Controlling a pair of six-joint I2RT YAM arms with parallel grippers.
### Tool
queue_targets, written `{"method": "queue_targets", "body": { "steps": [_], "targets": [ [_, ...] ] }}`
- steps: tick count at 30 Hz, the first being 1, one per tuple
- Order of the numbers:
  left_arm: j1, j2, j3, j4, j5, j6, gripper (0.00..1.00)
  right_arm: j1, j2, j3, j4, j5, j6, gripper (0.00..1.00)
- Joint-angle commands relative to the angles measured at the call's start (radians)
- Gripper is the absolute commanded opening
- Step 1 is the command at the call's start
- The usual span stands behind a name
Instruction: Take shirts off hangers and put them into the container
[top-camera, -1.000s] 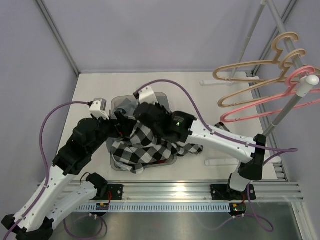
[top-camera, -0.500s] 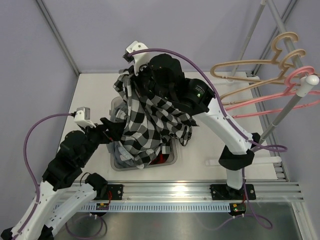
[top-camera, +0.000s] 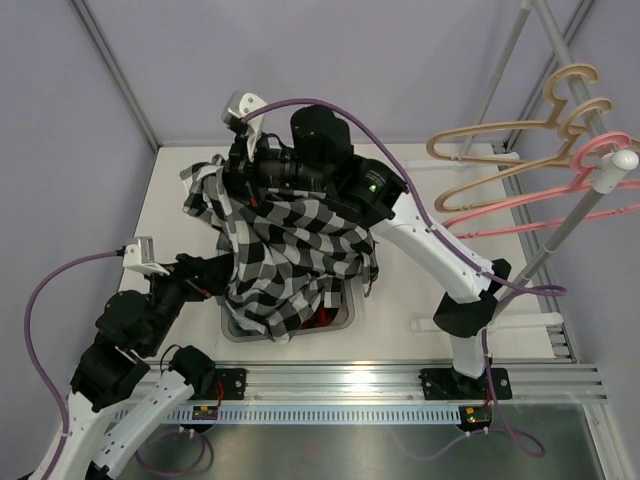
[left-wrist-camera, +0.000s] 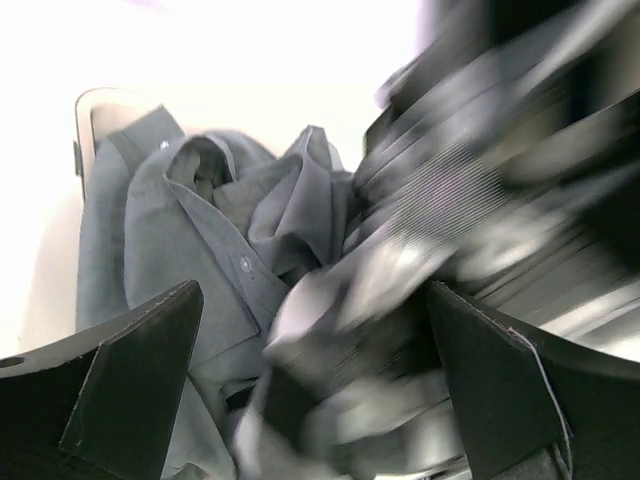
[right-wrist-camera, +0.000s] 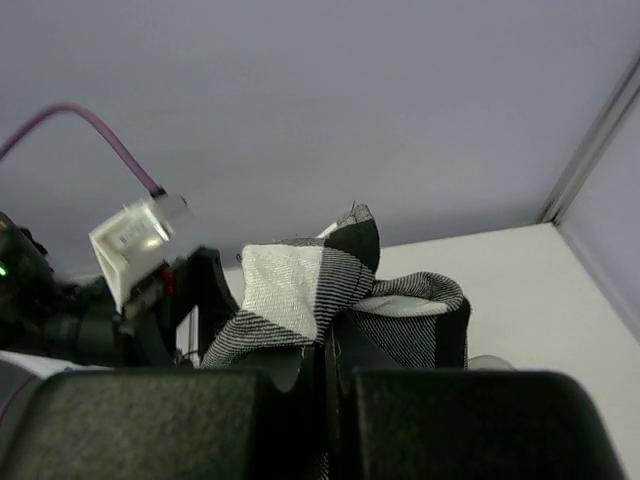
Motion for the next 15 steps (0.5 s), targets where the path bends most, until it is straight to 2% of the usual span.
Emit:
{"method": "queue_targets", "body": {
  "steps": [1, 7, 11, 15],
  "targets": [
    [0.0, -0.02, 0.058, -0.024, -0.04, 0.016, 0.99, -0.011, -0.048, -0.187, 0.157, -0.051, 0.026, 0.0],
    [0.0, -0.022, 0.073, -0.047, -0.022, 0.002, 0.99, -0.033, -0.123, -0.546, 0.195, 0.126, 0.158, 0.0],
    [0.0, -0.036, 0.059, -0.039, -0.009, -0.01, 0.99, -0.065, -0.133, -0.788, 0.206, 0.134, 0.267, 0.0],
    [0.0, 0.01, 0.062, -0.031, 0.04, -0.013, 0.99, -0.065, -0.05, -0.91, 0.2, 0.125, 0.369, 0.0]
  ]
}}
